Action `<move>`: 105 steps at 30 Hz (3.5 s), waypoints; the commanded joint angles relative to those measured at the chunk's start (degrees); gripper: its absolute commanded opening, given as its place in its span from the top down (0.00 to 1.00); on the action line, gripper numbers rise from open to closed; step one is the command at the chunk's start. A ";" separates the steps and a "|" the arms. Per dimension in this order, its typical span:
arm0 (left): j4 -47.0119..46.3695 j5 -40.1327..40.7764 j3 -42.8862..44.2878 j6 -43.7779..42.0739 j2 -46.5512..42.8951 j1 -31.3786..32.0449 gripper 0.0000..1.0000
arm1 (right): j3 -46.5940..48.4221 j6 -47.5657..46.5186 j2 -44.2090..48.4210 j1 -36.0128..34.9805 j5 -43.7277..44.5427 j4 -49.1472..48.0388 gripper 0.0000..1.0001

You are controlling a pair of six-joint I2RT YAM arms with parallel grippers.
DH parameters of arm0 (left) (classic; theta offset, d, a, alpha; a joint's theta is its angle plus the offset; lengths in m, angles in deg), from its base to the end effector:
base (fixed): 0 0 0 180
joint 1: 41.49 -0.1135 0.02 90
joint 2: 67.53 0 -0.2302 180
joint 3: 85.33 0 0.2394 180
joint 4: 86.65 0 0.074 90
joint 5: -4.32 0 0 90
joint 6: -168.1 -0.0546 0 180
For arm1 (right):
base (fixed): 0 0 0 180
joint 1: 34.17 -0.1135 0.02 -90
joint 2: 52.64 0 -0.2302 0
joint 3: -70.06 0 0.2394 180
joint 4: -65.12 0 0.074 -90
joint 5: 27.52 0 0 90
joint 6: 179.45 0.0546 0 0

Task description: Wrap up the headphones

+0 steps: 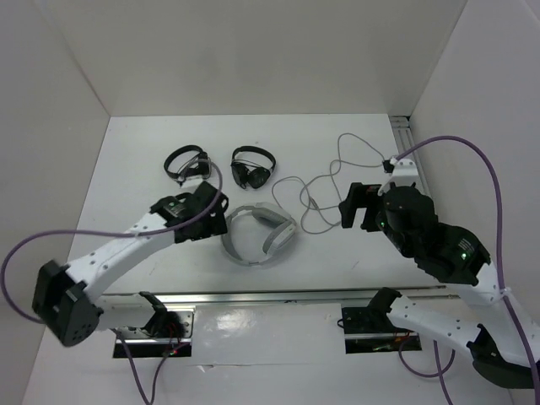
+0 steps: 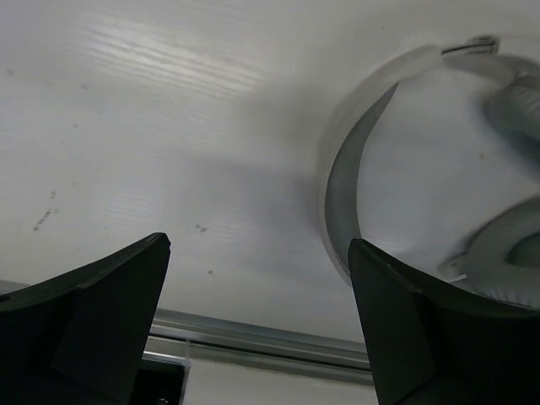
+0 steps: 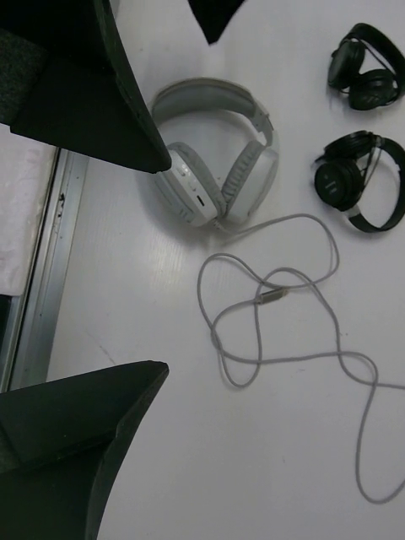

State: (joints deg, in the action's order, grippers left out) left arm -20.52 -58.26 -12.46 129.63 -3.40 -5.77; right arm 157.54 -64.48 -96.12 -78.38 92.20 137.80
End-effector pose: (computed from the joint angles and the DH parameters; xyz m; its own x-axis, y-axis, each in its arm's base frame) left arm 0.1951 -0.1093 0.2538 -0.6734 -0.3717 -0.6390 -0.3384 0.9235 -0.1806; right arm 0.1133 0.0724 0.3799 -0.4359 0.0874 -0.8957 -0.1211 0.9805 0.1547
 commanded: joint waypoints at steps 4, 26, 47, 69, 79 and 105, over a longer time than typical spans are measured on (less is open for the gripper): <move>-15.46 -7.02 -4.73 4.99 15.30 3.12 0.00 | -3.00 -2.90 -1.16 0.26 -7.02 -8.34 0.00; -22.89 -11.96 -16.34 8.85 19.72 5.84 1.00 | -9.33 -4.84 -0.55 0.26 -14.59 -16.07 0.00; 26.17 9.07 35.15 -10.47 -5.08 6.55 1.00 | -30.86 -23.73 0.95 0.26 -41.93 -63.26 0.00; 26.17 -4.39 56.44 -11.71 -2.79 3.47 1.00 | -38.69 -18.04 -23.30 3.07 -57.04 -103.95 0.30; 26.17 0.70 58.11 -7.16 -3.40 3.47 1.00 | -41.32 -15.13 -30.43 5.97 -57.84 -111.25 0.86; 14.40 18.64 22.78 -25.15 10.21 11.37 1.00 | -22.88 -38.95 -6.70 -13.96 -18.12 -57.22 1.00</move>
State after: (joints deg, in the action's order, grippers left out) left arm -1.00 -38.07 11.60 110.81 5.61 2.10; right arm 129.15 -98.40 -103.66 -89.13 77.79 73.78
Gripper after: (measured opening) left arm 0.108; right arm 0.017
